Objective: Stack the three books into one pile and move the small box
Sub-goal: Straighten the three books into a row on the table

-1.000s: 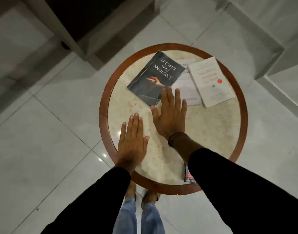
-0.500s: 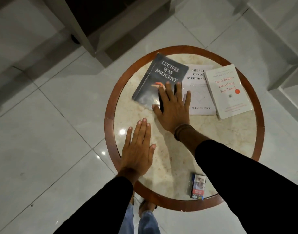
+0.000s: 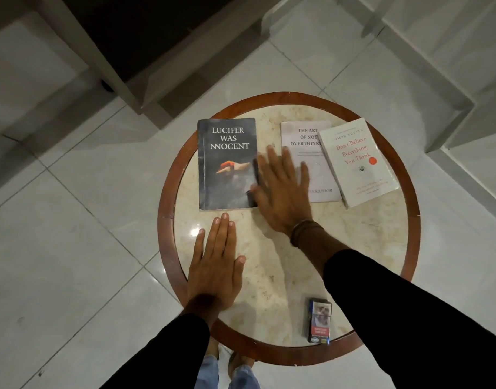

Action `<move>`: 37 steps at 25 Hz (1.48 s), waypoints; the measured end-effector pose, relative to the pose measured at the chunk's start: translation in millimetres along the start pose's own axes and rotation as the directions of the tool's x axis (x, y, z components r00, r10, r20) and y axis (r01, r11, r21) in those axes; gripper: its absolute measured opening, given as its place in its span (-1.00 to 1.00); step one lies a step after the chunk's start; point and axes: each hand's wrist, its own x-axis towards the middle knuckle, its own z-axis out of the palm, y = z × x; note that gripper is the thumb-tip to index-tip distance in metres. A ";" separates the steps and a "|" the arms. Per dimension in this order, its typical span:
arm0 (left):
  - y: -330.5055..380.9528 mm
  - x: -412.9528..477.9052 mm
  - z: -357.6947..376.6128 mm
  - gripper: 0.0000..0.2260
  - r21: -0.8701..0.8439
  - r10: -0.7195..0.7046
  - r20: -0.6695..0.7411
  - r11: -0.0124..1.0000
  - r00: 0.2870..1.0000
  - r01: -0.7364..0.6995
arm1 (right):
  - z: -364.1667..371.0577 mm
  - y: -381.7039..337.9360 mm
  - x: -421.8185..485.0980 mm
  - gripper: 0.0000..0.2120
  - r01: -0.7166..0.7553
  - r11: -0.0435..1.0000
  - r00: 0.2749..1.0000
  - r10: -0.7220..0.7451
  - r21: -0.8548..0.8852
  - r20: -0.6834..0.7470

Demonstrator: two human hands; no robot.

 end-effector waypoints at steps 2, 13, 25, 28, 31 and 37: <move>-1.1 -0.8 0.7 -0.37 -0.008 0.006 -0.002 1.000 1.000 -0.006 | -9.6 41.0 -14.5 -0.40 -0.208 0.977 0.974 0.211 0.048 -0.088; -3.8 -3.3 2.0 -0.36 -0.024 0.009 0.041 1.000 0.999 -0.008 | -31.9 133.3 -54.2 -0.39 -0.663 0.748 0.742 0.660 -0.012 0.120; -6.6 -1.8 6.0 -0.37 -0.021 0.013 0.023 1.000 1.000 -0.012 | -50.5 53.2 11.5 -0.28 -0.679 0.716 0.734 0.666 0.165 0.133; -6.6 -1.8 6.3 -0.37 -0.015 0.017 0.029 1.000 0.999 -0.017 | -54.2 48.1 32.7 -0.08 -0.795 0.598 0.598 0.745 0.101 0.296; -5.7 -1.8 4.4 -0.37 -0.007 0.014 0.044 1.000 0.999 -0.014 | -63.6 65.8 44.1 0.05 -0.861 0.460 0.507 0.756 0.216 0.413; -3.8 -0.6 -1.0 -0.36 -0.015 0.008 0.060 1.000 0.998 -0.007 | -70.5 73.9 37.3 -0.32 -0.780 0.556 0.624 0.654 0.288 0.428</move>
